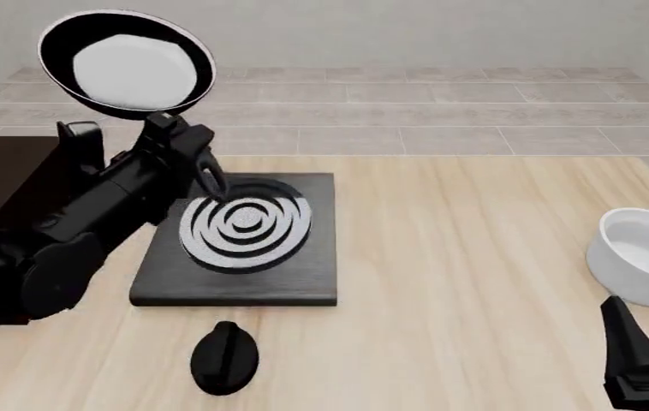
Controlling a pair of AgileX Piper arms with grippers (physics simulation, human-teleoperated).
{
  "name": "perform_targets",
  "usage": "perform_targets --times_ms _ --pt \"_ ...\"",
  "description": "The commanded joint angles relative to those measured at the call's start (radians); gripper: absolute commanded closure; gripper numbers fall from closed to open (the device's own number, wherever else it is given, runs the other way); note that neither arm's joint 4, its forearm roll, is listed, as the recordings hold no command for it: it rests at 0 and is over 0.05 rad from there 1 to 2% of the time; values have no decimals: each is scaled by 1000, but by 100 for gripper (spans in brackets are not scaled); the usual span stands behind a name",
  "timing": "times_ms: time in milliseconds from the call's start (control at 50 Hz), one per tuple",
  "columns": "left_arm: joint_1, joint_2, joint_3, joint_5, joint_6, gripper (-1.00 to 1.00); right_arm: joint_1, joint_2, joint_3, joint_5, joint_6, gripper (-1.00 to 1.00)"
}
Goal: Put the frying pan on top of the cabinet.
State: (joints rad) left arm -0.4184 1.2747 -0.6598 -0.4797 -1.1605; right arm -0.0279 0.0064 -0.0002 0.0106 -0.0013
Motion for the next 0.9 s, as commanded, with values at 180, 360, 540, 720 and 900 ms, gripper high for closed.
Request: perform_targets --times_ms 180,360,540,720,900 --pt "121 -242 123 36 -10 100 1 -6 0 2 -4 -100" --pt "178 -341 180 54 -43 100 3 -6 0 0 -6 -100" --pt "253 -435 254 46 -81 100 7 -6 0 2 -10 -100" --pt "331 -526 301 71 -118 100 14 -6 0 2 -15 -100" --pt "382 -587 342 73 -164 100 13 -6 0 -1 -15 -100"
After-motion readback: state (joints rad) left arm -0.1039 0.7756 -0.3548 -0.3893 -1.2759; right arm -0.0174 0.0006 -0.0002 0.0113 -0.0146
